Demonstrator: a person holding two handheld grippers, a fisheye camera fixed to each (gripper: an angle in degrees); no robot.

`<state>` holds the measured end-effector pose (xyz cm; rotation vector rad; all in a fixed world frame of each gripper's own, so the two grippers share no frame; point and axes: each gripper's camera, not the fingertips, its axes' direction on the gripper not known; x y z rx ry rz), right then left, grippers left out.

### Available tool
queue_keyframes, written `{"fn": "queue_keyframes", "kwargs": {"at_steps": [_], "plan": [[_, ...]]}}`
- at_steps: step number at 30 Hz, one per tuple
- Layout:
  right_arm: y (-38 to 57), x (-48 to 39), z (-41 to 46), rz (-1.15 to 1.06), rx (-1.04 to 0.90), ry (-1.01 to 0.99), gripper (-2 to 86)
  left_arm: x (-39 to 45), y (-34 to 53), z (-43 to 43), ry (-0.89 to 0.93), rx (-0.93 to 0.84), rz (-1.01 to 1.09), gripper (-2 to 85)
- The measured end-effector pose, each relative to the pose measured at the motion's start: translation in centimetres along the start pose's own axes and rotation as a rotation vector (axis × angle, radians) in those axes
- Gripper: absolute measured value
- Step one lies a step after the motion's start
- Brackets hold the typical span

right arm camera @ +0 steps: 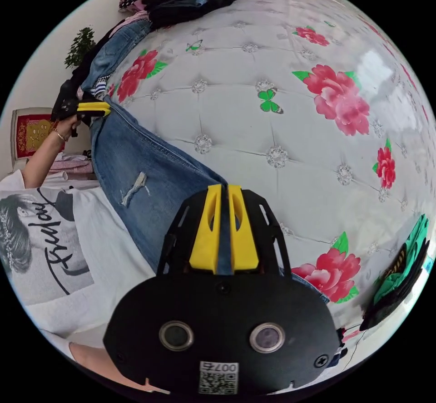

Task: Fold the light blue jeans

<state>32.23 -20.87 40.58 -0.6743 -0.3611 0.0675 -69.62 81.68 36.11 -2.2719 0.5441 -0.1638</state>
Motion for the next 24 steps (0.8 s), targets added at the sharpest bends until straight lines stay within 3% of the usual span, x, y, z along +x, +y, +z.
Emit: {"fn": "queue_keyframes", "kwargs": {"at_steps": [5,9,13,15,19,24], "plan": [[3.3,0.0,-2.1,0.091,0.242,-0.009,2.0,-1.2,3.3,-3.4,-0.058,0.106,-0.138,6.6],[6.7,-4.7,-1.4,-0.015,0.347,-0.057,2.7,-2.8,8.3,-7.0,-0.061,0.242,-0.351,7.9],[7.0,-11.3,5.8,-0.166,0.17,-0.02,3.5,-2.3,9.7,-6.5,0.064,0.299,-0.403,11.7],[6.8,-14.2,9.2,-0.253,0.071,0.014,3.8,-0.8,8.1,-3.3,0.097,0.182,-0.362,13.8],[6.8,-19.9,16.3,-0.426,-0.111,0.117,4.1,0.4,7.9,0.8,-0.062,0.026,-0.376,11.2],[8.2,-20.9,18.6,-0.404,-0.046,0.201,4.2,-2.9,14.7,-1.6,0.02,0.2,-0.506,9.8]]}}
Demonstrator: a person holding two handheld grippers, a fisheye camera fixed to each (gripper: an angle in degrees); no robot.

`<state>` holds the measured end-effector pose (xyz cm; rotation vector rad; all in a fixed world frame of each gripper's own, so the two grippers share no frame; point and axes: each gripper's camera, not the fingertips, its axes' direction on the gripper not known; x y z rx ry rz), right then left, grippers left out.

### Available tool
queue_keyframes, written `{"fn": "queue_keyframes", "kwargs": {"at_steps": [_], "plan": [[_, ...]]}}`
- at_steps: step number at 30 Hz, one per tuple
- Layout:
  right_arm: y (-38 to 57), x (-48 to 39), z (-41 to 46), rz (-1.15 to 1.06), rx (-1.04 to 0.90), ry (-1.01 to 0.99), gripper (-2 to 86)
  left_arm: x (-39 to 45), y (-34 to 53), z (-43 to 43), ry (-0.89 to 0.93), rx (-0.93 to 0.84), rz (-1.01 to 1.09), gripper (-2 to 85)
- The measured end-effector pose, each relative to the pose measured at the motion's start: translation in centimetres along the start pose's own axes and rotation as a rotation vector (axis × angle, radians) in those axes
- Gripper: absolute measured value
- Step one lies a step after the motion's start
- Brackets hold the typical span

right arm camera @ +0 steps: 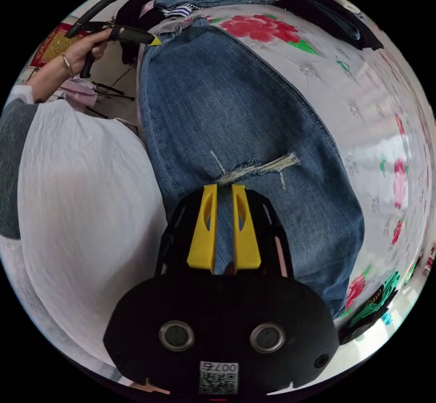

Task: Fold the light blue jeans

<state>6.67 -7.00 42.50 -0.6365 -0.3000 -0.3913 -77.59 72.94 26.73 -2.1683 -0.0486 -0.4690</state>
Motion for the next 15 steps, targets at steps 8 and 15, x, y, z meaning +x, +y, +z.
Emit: {"fn": "queue_keyframes", "kwargs": {"at_steps": [8,15], "plan": [[1.7,0.1,2.2,0.061,0.041,-0.046,3.0,-7.6,7.3,-1.8,0.207,0.108,-0.262,7.6],[3.3,0.1,-1.8,0.117,0.33,-0.192,2.7,-10.4,9.2,-0.3,0.294,0.137,-0.313,7.9]]}}
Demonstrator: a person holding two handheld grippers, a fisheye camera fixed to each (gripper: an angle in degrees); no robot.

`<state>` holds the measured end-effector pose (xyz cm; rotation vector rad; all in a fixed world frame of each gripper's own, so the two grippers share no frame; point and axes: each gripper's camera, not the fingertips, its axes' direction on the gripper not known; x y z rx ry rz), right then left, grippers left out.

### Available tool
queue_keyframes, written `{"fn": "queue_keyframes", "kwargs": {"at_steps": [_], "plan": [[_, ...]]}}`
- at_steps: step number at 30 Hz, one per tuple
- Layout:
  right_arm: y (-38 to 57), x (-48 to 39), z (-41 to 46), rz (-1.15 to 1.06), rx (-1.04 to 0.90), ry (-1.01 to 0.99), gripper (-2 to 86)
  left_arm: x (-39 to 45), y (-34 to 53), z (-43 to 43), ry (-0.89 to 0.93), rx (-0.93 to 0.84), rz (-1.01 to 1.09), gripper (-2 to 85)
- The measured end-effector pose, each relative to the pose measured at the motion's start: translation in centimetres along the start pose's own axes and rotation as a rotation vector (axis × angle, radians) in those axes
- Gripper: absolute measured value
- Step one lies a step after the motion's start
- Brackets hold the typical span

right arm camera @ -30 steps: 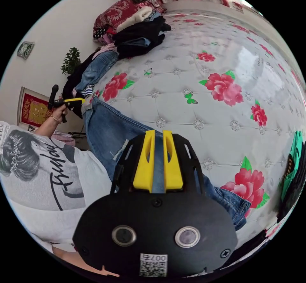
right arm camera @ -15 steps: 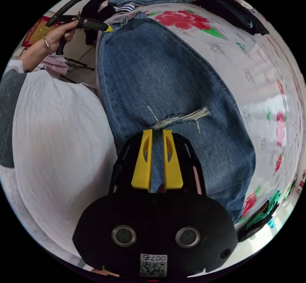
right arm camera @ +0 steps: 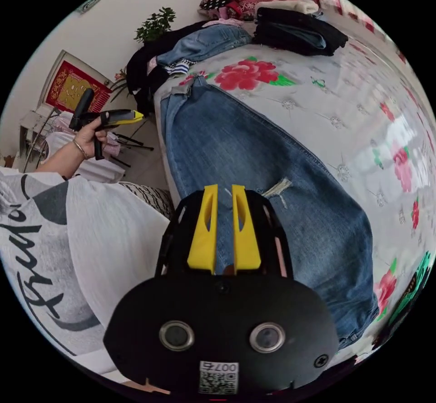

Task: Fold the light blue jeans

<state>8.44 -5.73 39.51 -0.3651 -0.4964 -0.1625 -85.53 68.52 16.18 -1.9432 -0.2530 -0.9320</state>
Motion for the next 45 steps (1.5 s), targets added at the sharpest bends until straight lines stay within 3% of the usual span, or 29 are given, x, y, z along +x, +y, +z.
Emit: {"fn": "queue_keyframes", "kwargs": {"at_steps": [7,11,15,18,24,29,34,37,45], "plan": [[-4.8,-4.0,1.7,0.066,0.107,-0.167,3.6,-5.1,-6.0,1.9,0.002,-0.006,0.051,9.5],[-7.2,-6.4,5.2,0.036,0.028,-0.149,3.8,-6.6,-8.9,2.9,-0.009,-0.071,0.167,8.3],[-9.4,-7.9,8.2,0.063,-0.002,-0.136,4.0,-3.6,-10.5,0.9,0.31,-0.028,0.372,8.1],[-11.0,-8.7,9.5,0.079,0.006,-0.142,4.0,-0.9,-10.5,-0.2,0.372,-0.035,0.541,8.8],[-13.6,-9.9,11.4,0.098,0.006,-0.119,3.7,-8.4,-10.5,-2.2,0.217,0.024,0.389,7.6],[-15.6,-10.1,13.2,0.134,-0.002,-0.119,3.4,-14.2,-9.8,-1.1,0.261,-0.054,0.233,9.0],[-18.5,-10.2,15.2,0.17,-0.017,-0.063,2.5,-13.3,-9.9,0.8,0.263,-0.103,0.259,10.0],[-20.0,-10.9,16.7,0.152,-0.065,-0.019,1.9,-12.6,-10.6,1.5,0.13,-0.109,0.275,7.3],[-21.6,-13.5,16.7,0.073,-0.181,-0.182,-0.1,-14.6,-11.8,1.0,0.25,-0.124,0.23,4.2]]}}
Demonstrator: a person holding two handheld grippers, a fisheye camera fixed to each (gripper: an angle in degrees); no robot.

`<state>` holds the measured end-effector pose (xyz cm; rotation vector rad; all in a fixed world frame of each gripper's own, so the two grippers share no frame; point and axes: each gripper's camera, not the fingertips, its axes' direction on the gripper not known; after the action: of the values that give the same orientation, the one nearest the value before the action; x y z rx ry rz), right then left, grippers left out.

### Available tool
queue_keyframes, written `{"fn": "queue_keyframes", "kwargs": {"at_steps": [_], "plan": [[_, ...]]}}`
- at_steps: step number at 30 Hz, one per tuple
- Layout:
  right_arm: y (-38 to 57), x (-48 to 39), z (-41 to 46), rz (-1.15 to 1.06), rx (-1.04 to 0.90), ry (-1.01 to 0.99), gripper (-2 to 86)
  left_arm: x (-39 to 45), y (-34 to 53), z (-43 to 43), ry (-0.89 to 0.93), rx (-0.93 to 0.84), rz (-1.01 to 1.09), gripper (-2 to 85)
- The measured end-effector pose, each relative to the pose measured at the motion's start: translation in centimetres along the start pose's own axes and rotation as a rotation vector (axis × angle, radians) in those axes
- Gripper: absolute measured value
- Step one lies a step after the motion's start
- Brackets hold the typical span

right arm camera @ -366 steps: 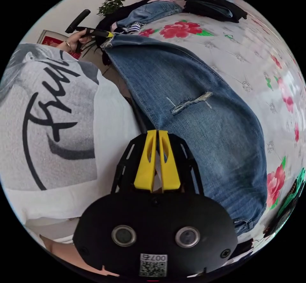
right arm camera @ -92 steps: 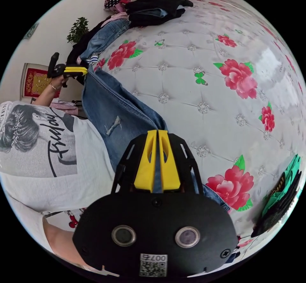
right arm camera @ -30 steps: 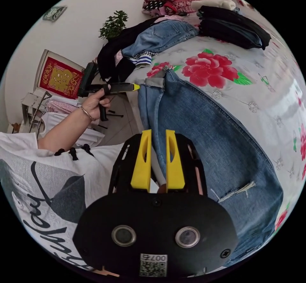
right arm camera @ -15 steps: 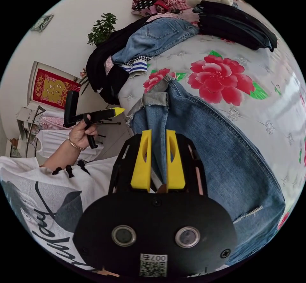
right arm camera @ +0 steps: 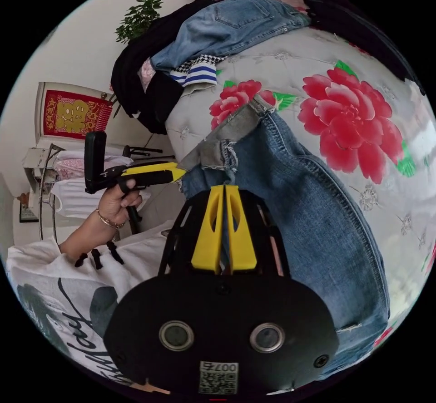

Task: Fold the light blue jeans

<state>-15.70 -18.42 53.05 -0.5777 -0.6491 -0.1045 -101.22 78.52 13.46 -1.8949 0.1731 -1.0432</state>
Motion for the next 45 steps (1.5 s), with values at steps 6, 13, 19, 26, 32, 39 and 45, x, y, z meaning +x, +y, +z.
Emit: {"fn": "queue_keyframes", "kwargs": {"at_steps": [6,13,19,26,32,39,45], "plan": [[2.0,-8.2,0.7,-0.337,-0.096,0.006,0.0,-0.1,0.4,-1.0,0.04,0.056,0.015,5.1],[4.6,-9.8,-4.2,-0.348,0.013,0.003,-0.1,-1.6,1.9,-1.7,0.123,0.111,-0.045,10.5],[10.7,-6.6,-10.9,-0.137,0.226,-0.014,-0.3,0.1,-0.4,0.5,0.237,0.117,-0.072,22.4],[20.0,-4.8,-16.6,0.078,0.384,0.043,-0.3,2.7,-3.6,3.7,0.105,0.011,-0.165,22.8],[29.3,-3.2,-21.0,0.29,0.5,0.045,-0.3,5.9,-4.9,6.5,-0.179,-0.068,-0.214,15.8],[38.0,-2.0,-26.3,0.432,0.59,0.034,-0.3,10.5,-3.5,9.9,-0.378,-0.052,-0.106,6.2],[43.5,-1.6,-31.6,0.482,0.654,0.047,-0.3,8.0,0.0,7.0,0.016,0.209,-0.332,3.9]]}}
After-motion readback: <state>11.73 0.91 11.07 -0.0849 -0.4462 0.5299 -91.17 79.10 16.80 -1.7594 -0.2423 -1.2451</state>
